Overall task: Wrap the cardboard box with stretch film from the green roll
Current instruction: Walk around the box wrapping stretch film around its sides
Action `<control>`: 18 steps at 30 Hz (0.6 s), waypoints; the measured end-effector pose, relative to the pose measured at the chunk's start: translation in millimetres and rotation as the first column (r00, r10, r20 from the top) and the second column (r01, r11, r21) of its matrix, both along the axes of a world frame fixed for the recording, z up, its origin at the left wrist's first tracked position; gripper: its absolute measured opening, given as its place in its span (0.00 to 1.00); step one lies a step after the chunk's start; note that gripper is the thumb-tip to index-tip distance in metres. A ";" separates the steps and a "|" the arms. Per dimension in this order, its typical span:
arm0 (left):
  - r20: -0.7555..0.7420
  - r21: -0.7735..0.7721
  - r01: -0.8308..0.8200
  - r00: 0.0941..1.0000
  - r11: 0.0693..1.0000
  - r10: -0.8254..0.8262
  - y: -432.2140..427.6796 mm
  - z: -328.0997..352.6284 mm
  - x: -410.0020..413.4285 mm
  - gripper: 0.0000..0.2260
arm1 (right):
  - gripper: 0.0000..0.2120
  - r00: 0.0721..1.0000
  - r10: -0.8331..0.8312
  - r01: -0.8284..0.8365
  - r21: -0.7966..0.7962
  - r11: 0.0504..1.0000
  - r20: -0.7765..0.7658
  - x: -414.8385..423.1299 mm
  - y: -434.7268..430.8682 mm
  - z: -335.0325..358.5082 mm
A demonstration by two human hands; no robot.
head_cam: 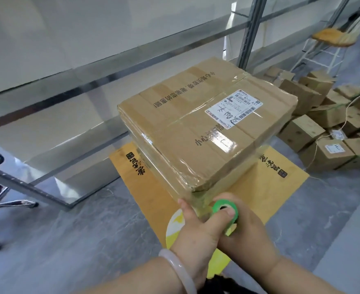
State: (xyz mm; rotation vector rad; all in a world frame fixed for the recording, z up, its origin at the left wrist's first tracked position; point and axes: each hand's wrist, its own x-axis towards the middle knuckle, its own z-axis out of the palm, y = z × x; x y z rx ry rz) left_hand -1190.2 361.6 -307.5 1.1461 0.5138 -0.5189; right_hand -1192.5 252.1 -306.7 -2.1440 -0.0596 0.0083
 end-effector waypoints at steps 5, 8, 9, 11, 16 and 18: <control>0.036 0.006 -0.162 0.986 0.987 0.162 -31.8 1.5 2.7 0.69 | 0.14 0.990 0.138 -0.138 0.024 0.990 -0.018 20.0 -31.2 -2.0; 0.024 -0.029 -0.243 0.970 0.970 0.244 -43.4 -2.6 3.7 0.69 | 0.16 0.984 0.172 -0.164 0.132 0.978 -0.054 25.8 -38.6 -3.9; 0.014 -0.045 -0.251 0.968 0.967 0.252 -46.2 -6.0 2.7 0.70 | 0.17 0.979 0.195 -0.184 0.147 0.972 -0.060 26.8 -41.1 -4.4; 0.015 -0.059 -0.237 0.971 0.970 0.238 -50.6 -13.4 2.3 0.70 | 0.19 0.962 0.267 -0.254 0.153 0.955 -0.067 29.8 -47.7 -5.4; 0.012 -0.064 -0.224 0.974 0.972 0.225 -55.4 -25.4 10.3 0.72 | 0.17 0.935 0.353 -0.350 0.081 0.933 -0.024 42.7 -61.1 -8.7; 0.004 -0.092 -0.209 0.978 0.974 0.210 -60.6 -30.1 8.0 0.72 | 0.15 0.938 0.345 -0.344 0.024 0.939 -0.023 46.1 -64.2 -6.9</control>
